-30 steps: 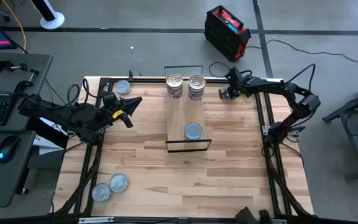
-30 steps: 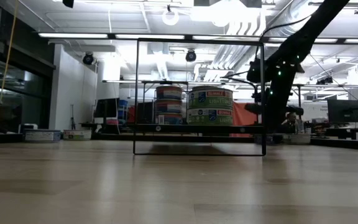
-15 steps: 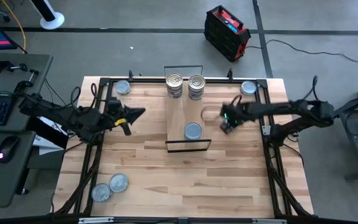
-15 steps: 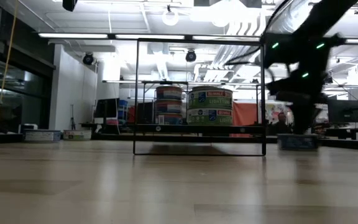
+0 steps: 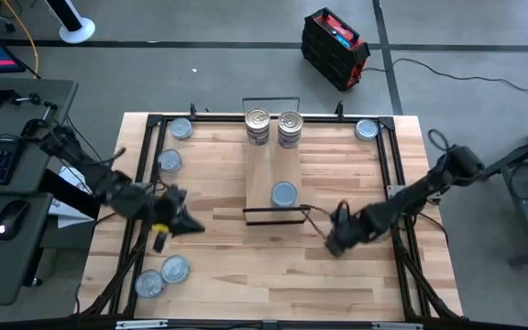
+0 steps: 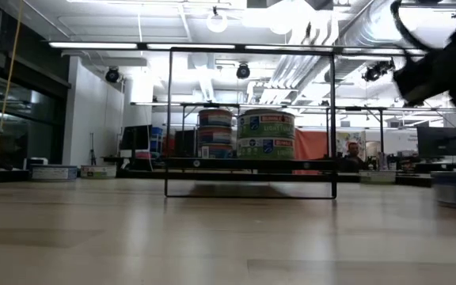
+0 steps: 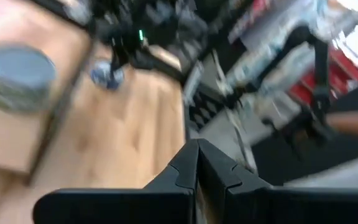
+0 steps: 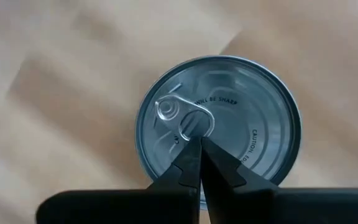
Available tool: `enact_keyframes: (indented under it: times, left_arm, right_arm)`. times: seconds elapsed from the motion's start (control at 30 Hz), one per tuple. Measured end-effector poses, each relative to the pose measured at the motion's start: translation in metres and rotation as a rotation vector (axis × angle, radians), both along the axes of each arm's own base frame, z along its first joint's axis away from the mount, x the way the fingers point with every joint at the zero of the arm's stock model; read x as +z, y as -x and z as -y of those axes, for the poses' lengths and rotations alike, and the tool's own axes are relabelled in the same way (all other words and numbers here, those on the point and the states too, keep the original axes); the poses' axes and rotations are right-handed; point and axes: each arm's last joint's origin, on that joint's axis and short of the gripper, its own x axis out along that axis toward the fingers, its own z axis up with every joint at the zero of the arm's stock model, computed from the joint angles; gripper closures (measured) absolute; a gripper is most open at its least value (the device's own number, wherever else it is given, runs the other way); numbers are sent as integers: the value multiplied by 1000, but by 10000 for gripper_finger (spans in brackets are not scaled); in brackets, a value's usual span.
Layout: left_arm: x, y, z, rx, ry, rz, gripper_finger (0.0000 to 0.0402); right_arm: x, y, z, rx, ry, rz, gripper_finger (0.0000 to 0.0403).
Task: Stack canned seafood by type on shelf
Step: Put the blue tuna can on the shelf
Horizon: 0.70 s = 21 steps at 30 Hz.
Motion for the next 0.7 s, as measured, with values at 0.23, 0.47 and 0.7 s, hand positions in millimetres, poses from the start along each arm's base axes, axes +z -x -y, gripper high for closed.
enact_keyframes:
  times: [0.23, 0.47, 0.7]
  left_arm:
    - [-26, -2, 51, -69, -7, -105, 401]
    - [-76, -30, 100, -13, -7, -192, 401]
    - [-123, -70, 126, 27, 27, -153, 401]
  right_arm:
    - [0, -32, -76, 229, -18, 7, 403]
    - [-9, -90, -135, 478, 34, 141, 403]
    - [-8, -166, -142, 614, 220, 356, 403]
